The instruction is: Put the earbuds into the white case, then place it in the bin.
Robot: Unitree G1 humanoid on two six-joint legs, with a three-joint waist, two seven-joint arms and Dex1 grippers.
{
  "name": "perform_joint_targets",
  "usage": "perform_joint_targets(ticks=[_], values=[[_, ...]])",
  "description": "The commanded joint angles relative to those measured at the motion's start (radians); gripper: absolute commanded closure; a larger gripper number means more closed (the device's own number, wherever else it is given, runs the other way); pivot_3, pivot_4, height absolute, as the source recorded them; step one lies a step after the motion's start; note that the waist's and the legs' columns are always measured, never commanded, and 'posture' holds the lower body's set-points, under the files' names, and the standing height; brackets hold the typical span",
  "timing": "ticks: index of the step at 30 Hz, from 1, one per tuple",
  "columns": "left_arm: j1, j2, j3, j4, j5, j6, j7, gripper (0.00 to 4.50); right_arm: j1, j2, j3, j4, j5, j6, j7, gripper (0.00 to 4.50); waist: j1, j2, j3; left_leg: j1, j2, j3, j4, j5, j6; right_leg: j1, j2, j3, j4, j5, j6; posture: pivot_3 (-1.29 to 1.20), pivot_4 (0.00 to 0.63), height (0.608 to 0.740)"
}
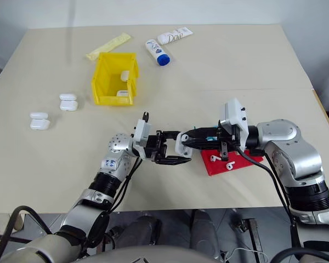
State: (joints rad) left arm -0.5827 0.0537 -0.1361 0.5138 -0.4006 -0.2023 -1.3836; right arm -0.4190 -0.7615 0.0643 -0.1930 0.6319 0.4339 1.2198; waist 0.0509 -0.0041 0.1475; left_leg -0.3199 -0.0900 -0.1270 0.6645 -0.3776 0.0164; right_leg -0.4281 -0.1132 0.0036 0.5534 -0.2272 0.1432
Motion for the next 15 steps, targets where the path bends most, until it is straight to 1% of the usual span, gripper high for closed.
perform_joint_targets(ticks=[1,10,15], values=[[-0.034,-0.019,0.044,-0.134,-0.083,-0.030,-0.011,1.69,0.033,-0.022,0.020,0.102,-0.066,0.040,-0.007,3.98,0.000,0.000,0.000,0.000,0.000,0.000,0.000,0.000,0.000,0.000,0.000,0.000,0.000,0.000,0.000,0.00,0.150,0.740],[-0.039,-0.013,0.044,-0.122,-0.074,-0.034,-0.012,1.69,0.016,-0.012,0.016,0.094,-0.066,0.029,-0.012,3.98,0.000,0.000,0.000,0.000,0.000,0.000,0.000,0.000,0.000,0.000,0.000,0.000,0.000,0.000,0.000,0.00,0.150,0.740],[-0.041,-0.011,0.044,-0.113,-0.071,-0.038,-0.014,1.69,0.012,-0.024,0.019,0.064,-0.057,0.057,-0.013,3.98,0.000,0.000,0.000,0.000,0.000,0.000,0.000,0.000,0.000,0.000,0.000,0.000,0.000,0.000,0.000,0.00,0.150,0.740]])
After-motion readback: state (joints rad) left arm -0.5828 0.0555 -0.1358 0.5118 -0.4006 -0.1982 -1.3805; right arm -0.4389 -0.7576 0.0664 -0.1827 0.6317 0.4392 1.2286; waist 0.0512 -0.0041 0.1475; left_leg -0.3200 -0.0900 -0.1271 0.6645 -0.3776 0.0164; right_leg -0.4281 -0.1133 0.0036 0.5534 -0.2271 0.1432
